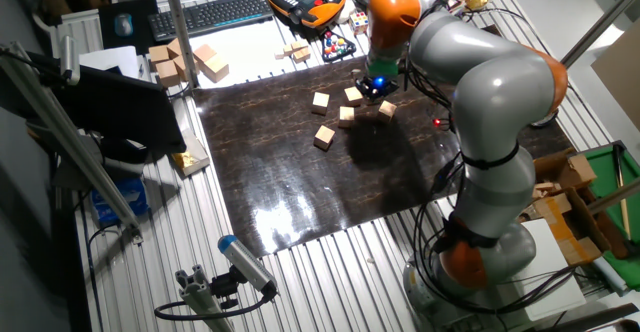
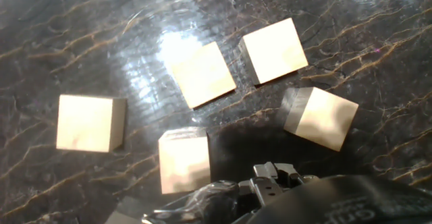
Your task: Stack the blocks into a pyramid shape
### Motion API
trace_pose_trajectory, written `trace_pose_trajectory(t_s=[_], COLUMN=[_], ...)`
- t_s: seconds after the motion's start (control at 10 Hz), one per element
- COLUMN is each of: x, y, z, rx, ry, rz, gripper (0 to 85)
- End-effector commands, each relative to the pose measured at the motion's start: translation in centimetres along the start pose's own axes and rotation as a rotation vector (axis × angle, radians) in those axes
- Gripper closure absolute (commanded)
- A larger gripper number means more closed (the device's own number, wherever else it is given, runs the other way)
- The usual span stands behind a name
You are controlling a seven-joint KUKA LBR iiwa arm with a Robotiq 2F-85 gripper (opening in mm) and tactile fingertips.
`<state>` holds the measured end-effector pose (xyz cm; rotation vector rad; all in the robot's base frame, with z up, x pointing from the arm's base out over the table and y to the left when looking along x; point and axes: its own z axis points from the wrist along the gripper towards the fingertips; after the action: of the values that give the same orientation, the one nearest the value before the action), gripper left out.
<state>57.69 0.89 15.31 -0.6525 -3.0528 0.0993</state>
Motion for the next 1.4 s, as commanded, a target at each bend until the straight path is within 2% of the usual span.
trace_pose_trajectory(t_s=[0.0, 0.2, 0.3, 0.7, 1.3], x=[-0.12, -0.35, -0.38, -0.78, -0.76], y=[-0.05, -0.13, -0.12, -0.11, -0.09], z=[0.03, 0.19, 0.14, 0.78, 0.89], rx=[0.001, -0.002, 0.013, -0.010, 0.004], ry=[0.005, 0.010, 0.010, 0.039, 0.040], rz=[0.003, 0.006, 0.020, 0.035, 0.069], gripper=[84.3, 84.3, 84.3, 84.3, 84.3])
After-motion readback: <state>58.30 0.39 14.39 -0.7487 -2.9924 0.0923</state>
